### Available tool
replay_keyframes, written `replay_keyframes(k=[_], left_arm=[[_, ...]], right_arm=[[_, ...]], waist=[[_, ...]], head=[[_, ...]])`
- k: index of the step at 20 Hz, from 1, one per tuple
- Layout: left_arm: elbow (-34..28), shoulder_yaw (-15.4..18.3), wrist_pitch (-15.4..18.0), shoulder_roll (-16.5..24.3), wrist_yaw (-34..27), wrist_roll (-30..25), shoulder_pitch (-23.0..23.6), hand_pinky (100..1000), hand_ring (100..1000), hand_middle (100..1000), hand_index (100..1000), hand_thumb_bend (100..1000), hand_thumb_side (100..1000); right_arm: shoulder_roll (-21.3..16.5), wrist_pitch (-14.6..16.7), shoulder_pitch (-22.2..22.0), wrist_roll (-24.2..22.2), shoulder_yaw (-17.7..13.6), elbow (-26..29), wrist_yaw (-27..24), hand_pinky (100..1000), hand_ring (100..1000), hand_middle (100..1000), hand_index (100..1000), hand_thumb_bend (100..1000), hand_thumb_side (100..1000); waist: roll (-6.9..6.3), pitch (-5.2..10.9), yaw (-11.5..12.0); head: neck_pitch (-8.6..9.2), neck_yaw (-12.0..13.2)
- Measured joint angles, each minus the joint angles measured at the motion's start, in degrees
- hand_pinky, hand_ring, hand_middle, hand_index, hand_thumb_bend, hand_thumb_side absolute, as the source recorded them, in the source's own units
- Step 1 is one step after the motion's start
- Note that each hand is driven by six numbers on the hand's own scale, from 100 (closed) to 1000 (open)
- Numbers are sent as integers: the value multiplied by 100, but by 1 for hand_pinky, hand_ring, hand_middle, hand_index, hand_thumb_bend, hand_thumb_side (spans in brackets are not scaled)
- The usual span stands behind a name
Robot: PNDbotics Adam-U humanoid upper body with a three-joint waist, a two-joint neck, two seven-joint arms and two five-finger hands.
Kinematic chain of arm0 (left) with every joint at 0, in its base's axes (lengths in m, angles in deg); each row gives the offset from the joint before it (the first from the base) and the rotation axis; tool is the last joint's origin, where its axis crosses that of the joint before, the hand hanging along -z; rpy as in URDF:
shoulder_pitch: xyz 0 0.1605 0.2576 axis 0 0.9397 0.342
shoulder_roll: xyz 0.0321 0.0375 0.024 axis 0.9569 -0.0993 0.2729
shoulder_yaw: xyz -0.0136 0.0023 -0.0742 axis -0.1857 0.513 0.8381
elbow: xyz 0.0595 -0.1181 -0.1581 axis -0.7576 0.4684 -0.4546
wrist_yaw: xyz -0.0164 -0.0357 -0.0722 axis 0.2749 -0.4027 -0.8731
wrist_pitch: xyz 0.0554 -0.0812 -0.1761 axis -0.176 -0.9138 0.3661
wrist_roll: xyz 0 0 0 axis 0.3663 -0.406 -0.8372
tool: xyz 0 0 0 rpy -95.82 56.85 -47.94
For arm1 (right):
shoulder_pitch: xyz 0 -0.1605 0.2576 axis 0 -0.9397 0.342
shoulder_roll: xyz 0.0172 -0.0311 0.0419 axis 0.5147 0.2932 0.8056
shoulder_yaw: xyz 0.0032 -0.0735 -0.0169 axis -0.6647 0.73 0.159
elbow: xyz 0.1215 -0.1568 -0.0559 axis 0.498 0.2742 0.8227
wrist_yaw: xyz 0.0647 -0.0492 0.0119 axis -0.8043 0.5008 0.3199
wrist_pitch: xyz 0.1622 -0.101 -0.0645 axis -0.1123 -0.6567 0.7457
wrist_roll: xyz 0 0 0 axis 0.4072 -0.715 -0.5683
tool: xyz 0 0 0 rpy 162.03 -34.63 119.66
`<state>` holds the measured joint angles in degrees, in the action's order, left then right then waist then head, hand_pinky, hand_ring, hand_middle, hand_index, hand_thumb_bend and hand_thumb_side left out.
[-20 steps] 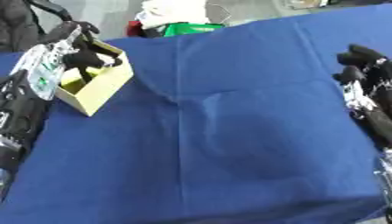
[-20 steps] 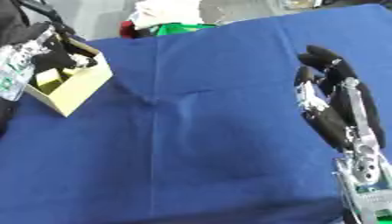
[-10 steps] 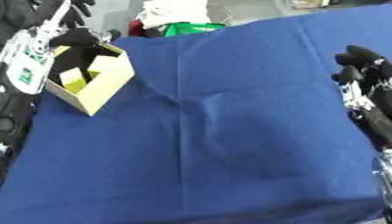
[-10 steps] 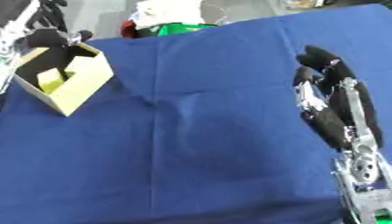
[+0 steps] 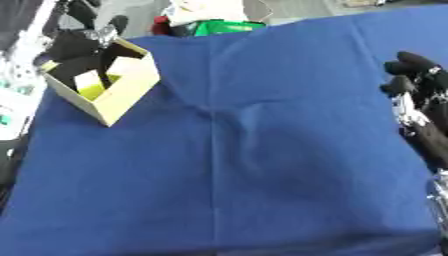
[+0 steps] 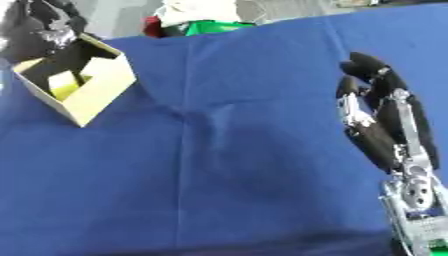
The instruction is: Pick up objects on the table and place them in the box.
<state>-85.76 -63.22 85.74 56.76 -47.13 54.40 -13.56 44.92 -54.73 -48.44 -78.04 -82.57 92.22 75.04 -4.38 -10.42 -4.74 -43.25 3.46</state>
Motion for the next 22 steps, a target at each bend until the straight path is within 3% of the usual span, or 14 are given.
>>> replay_keyframes(k=[8, 22], left_arm=[[-716, 126, 165, -529, -562, 770, 726, 589, 571, 562, 786, 345, 481], [-843, 166, 256, -909, -916, 1149, 938, 586, 552, 542, 778, 321, 507]], right_arm=[[16, 7, 45, -36, 38, 0, 0, 753, 863, 744, 874, 100, 522], [14, -2, 151, -105, 114, 4, 0, 752, 862, 740, 874, 100, 513]], waist=[[58, -121, 90], [23, -238, 20]], head=[[3, 149], [21, 235]])
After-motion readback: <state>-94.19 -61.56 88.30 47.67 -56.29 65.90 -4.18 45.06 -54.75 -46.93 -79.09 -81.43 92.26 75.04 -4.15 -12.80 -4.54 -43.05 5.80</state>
